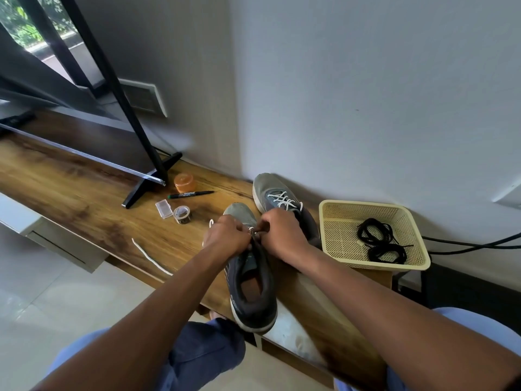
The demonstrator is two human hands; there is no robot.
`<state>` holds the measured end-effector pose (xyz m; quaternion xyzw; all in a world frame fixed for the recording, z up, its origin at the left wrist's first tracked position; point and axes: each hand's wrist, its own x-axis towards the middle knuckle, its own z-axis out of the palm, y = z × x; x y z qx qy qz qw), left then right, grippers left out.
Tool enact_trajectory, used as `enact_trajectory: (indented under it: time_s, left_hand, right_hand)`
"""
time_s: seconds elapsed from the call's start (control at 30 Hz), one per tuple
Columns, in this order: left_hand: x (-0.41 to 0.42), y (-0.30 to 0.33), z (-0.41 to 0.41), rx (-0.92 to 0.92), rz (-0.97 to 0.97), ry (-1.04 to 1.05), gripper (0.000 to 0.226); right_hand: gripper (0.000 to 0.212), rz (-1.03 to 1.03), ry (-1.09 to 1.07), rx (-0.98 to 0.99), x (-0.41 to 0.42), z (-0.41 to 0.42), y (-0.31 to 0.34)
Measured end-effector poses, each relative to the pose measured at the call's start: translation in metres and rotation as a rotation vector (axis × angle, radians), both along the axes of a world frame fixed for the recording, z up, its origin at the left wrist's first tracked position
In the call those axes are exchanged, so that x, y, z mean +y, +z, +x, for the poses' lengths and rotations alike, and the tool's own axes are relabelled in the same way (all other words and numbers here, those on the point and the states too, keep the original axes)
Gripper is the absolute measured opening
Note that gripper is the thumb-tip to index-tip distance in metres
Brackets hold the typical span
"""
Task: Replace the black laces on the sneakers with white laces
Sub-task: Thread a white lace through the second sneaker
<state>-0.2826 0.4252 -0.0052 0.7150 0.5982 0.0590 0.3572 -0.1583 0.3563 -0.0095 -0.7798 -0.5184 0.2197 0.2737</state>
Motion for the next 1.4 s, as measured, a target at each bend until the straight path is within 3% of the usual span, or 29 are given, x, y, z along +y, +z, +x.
enact_trajectory:
  time_s: [0.2,0.3,0.37,0.6,0.67,0.77,0.8,0.83,0.87,1.0,1.1,1.23,1.4]
  left_hand:
    - [0.011,0.018,-0.012,-0.041,0.018,-0.19,0.014]
    - [0.015,0.024,-0.015,-0.014,0.042,-0.355,0.042]
    - [0.018,0.024,-0.015,-0.033,-0.006,-0.425,0.042]
    - [0.017,0.021,-0.022,0.139,-0.008,-0.498,0.048]
    - [0.017,0.022,-0.024,0.15,0.011,-0.503,0.045]
    - [0.018,0.026,-0.025,0.16,0.037,-0.519,0.04]
    - [0.018,0.027,-0.024,0.158,0.041,-0.528,0.039]
    - [0.018,0.027,-0.024,0.156,0.043,-0.534,0.039]
    - [0.019,0.027,-0.023,0.155,0.045,-0.536,0.039]
    - [0.022,0.023,-0.022,0.168,0.03,-0.501,0.047]
    - [0.021,0.024,-0.023,0.133,0.028,-0.515,0.041]
    - [0.02,0.023,-0.021,0.134,0.012,-0.524,0.04]
    - [0.023,0.019,-0.024,0.19,0.004,-0.502,0.045]
  right_hand:
    - [0.01,0.022,0.003,-0.046,-0.001,-0.006,-0.004]
    - [0.009,0.017,0.028,-0.033,0.001,-0.004,-0.002]
    - [0.006,0.022,0.034,-0.037,0.002,-0.002,-0.001]
    - [0.01,0.315,-0.131,-0.034,0.005,-0.001,0.019]
    - [0.013,0.389,-0.161,0.258,0.011,0.003,0.034]
    - [0.016,0.474,-0.146,0.991,0.015,0.006,0.053]
    - [0.014,0.451,-0.14,1.068,0.014,0.008,0.056]
    - [0.011,0.396,-0.131,1.002,0.014,0.01,0.057]
    - [0.007,0.322,-0.099,0.805,0.014,0.013,0.055]
    - [0.022,-0.016,0.223,-0.182,0.008,0.013,0.043]
    - [0.018,-0.113,0.345,-0.56,0.002,0.006,0.031]
    - [0.012,-0.083,0.282,-0.565,0.001,0.01,0.029]
    - [0.018,0.134,0.013,-0.103,0.011,0.021,0.048]
